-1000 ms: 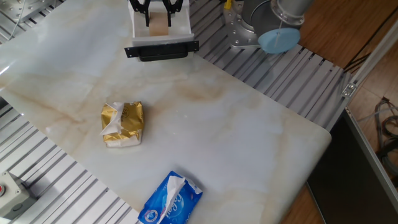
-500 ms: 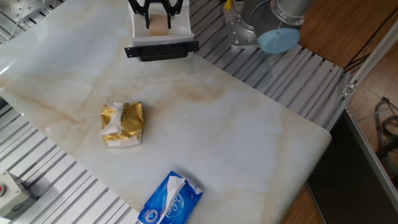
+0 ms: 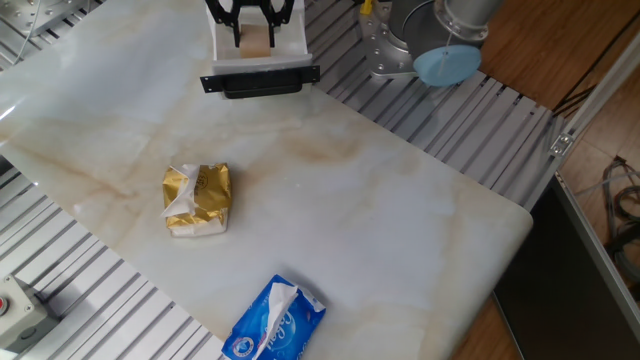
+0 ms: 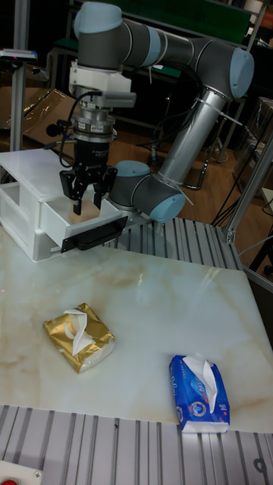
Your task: Put things in the drawer
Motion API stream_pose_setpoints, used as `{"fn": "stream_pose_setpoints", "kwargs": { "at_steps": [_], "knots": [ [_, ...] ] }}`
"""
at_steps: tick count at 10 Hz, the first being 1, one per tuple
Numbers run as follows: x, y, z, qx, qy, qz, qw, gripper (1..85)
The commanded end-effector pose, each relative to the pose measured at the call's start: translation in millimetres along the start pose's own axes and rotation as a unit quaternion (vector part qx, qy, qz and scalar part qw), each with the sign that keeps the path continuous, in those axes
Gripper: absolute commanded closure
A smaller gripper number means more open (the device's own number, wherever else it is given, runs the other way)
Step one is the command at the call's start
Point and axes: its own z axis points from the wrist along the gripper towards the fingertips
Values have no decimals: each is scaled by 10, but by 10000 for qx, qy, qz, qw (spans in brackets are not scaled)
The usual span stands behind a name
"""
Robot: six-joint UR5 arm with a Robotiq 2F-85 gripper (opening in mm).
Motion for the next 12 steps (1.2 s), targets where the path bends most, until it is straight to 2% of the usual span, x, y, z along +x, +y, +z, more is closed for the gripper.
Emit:
{"fn": "stream_pose_setpoints", "kwargs": {
  "at_steps": [1, 4, 10, 12],
  "knots": [
    [-26, -1, -11, -8, -63, 2, 10000, 843],
    [-21, -16, -3, 20, -49, -48, 10000, 790],
    [-55, -19, -14, 32, -119, -150, 9998, 560],
    [-55, -19, -14, 32, -118, -181, 9998, 517]
  ]
}}
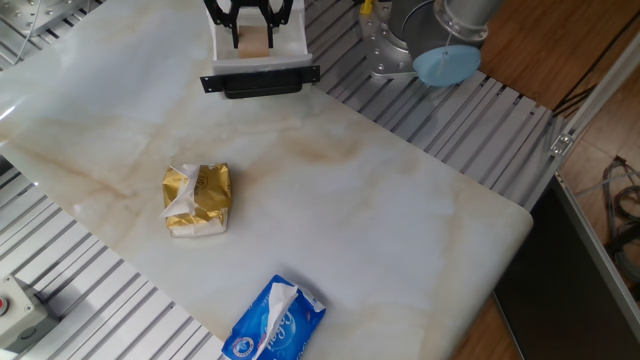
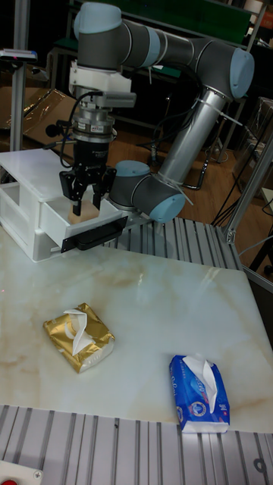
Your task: Put things in the drawer
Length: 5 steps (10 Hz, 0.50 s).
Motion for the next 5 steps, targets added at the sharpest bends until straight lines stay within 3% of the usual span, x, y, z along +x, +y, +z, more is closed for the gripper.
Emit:
{"fn": "stream_pose_setpoints", "kwargs": {
  "at_steps": [1, 5],
  "knots": [
    [-40, 1, -18, -3, -81, -28, 10000, 507],
    [-41, -11, -21, 23, -99, -6, 9999, 463]
  ]
}}
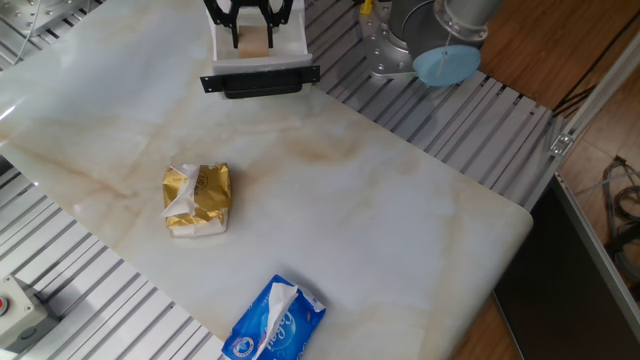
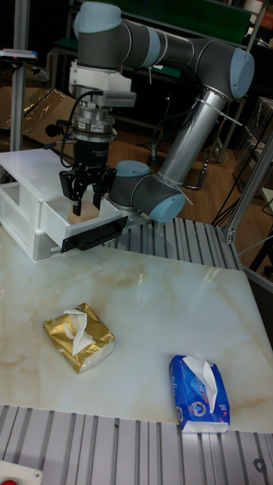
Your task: Put things in the drawer
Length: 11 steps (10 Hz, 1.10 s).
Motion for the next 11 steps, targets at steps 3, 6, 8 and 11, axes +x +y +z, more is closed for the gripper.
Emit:
{"fn": "stream_pose_setpoints", "kwargs": {
  "at_steps": [3, 6, 8, 11],
  "knots": [
    [-32, -2, -14, 2, -70, -13, 10000, 427],
    [-18, -16, -18, 30, -45, 27, 10000, 390],
    [-6, -20, -21, 42, -25, 54, 10000, 357],
    [-1, -25, -19, 53, -15, 52, 10000, 343]
  ]
}}
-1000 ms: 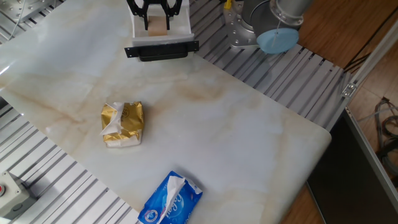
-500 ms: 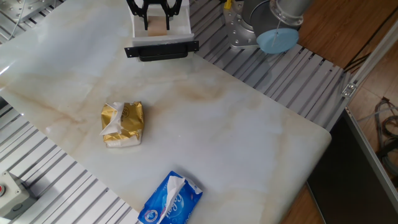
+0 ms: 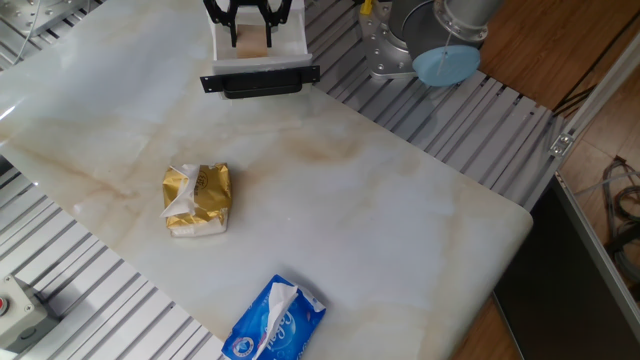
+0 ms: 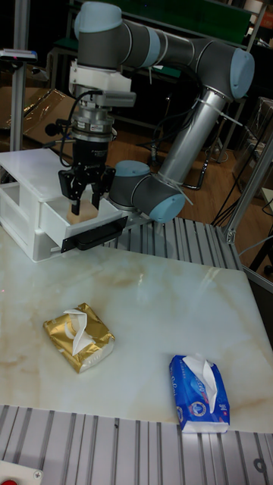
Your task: Put things in the drawer
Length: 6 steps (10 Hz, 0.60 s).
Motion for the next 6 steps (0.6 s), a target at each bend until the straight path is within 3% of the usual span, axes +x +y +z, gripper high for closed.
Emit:
{"fn": "stream_pose_setpoints", "kwargs": {
  "at_steps": [1, 5, 6],
  "knots": [
    [-27, -1, -15, 2, -53, 19, 10000, 337],
    [-21, -21, -27, 50, -43, 135, 9999, 337],
    [37, -43, -61, 120, 75, 162, 9998, 347]
  ]
}}
